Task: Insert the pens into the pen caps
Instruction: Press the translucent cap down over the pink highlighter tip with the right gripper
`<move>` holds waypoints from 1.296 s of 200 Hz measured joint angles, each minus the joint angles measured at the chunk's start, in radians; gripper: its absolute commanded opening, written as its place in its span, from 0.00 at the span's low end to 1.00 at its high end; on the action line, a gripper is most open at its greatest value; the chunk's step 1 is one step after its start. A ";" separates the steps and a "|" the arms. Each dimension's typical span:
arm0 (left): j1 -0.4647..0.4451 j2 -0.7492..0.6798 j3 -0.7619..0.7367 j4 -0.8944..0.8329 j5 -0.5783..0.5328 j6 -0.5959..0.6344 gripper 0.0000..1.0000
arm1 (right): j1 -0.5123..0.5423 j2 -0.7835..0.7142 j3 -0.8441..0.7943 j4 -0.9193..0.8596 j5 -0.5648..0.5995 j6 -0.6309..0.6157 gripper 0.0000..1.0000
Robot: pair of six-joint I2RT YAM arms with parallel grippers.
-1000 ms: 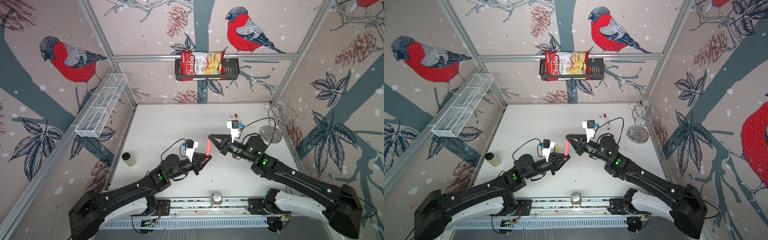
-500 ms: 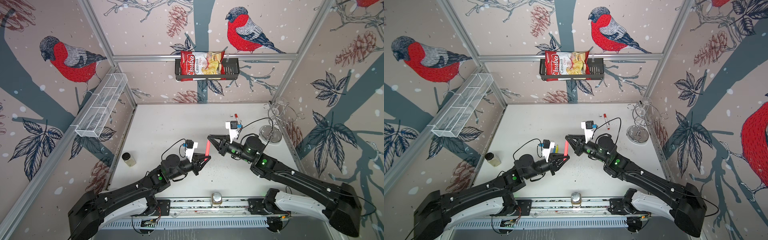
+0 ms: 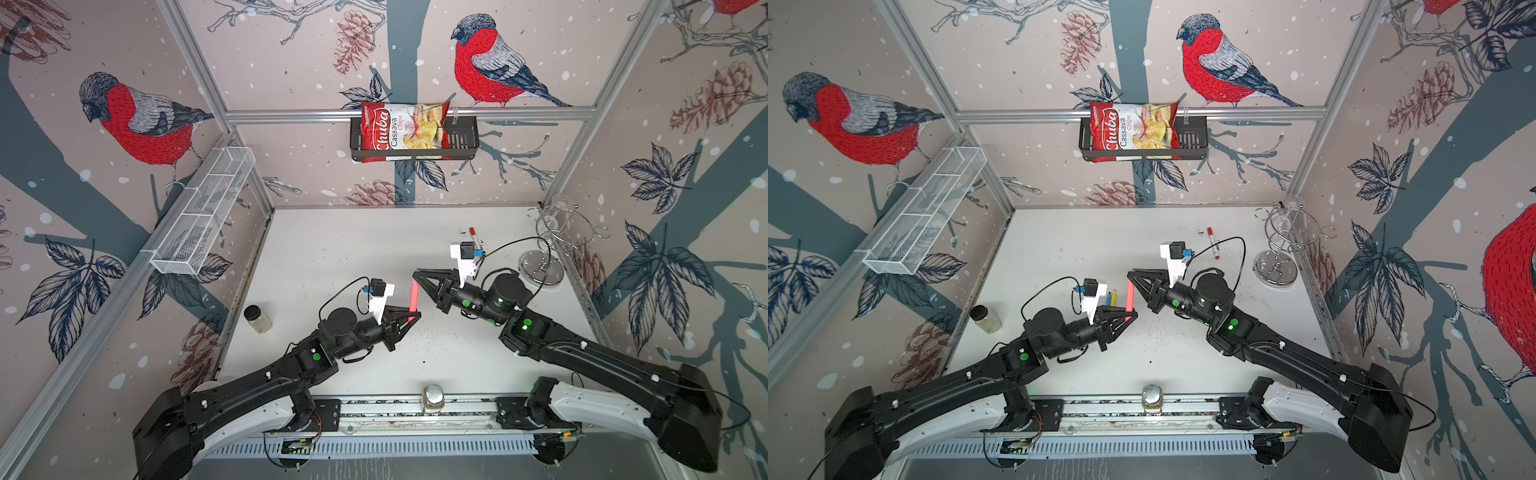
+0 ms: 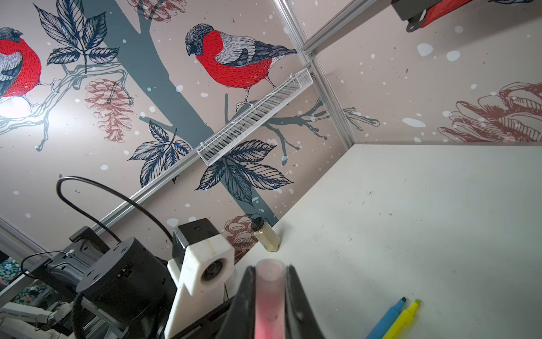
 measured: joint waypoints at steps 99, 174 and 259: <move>0.057 -0.064 -0.009 -0.033 0.113 0.003 0.00 | 0.032 0.002 -0.011 0.045 0.001 -0.005 0.08; 0.061 -0.107 -0.007 -0.083 0.102 0.004 0.00 | 0.091 0.013 0.001 0.034 0.102 -0.008 0.06; 0.061 -0.122 0.011 -0.139 0.056 0.023 0.00 | 0.125 0.044 0.029 0.013 0.187 -0.006 0.06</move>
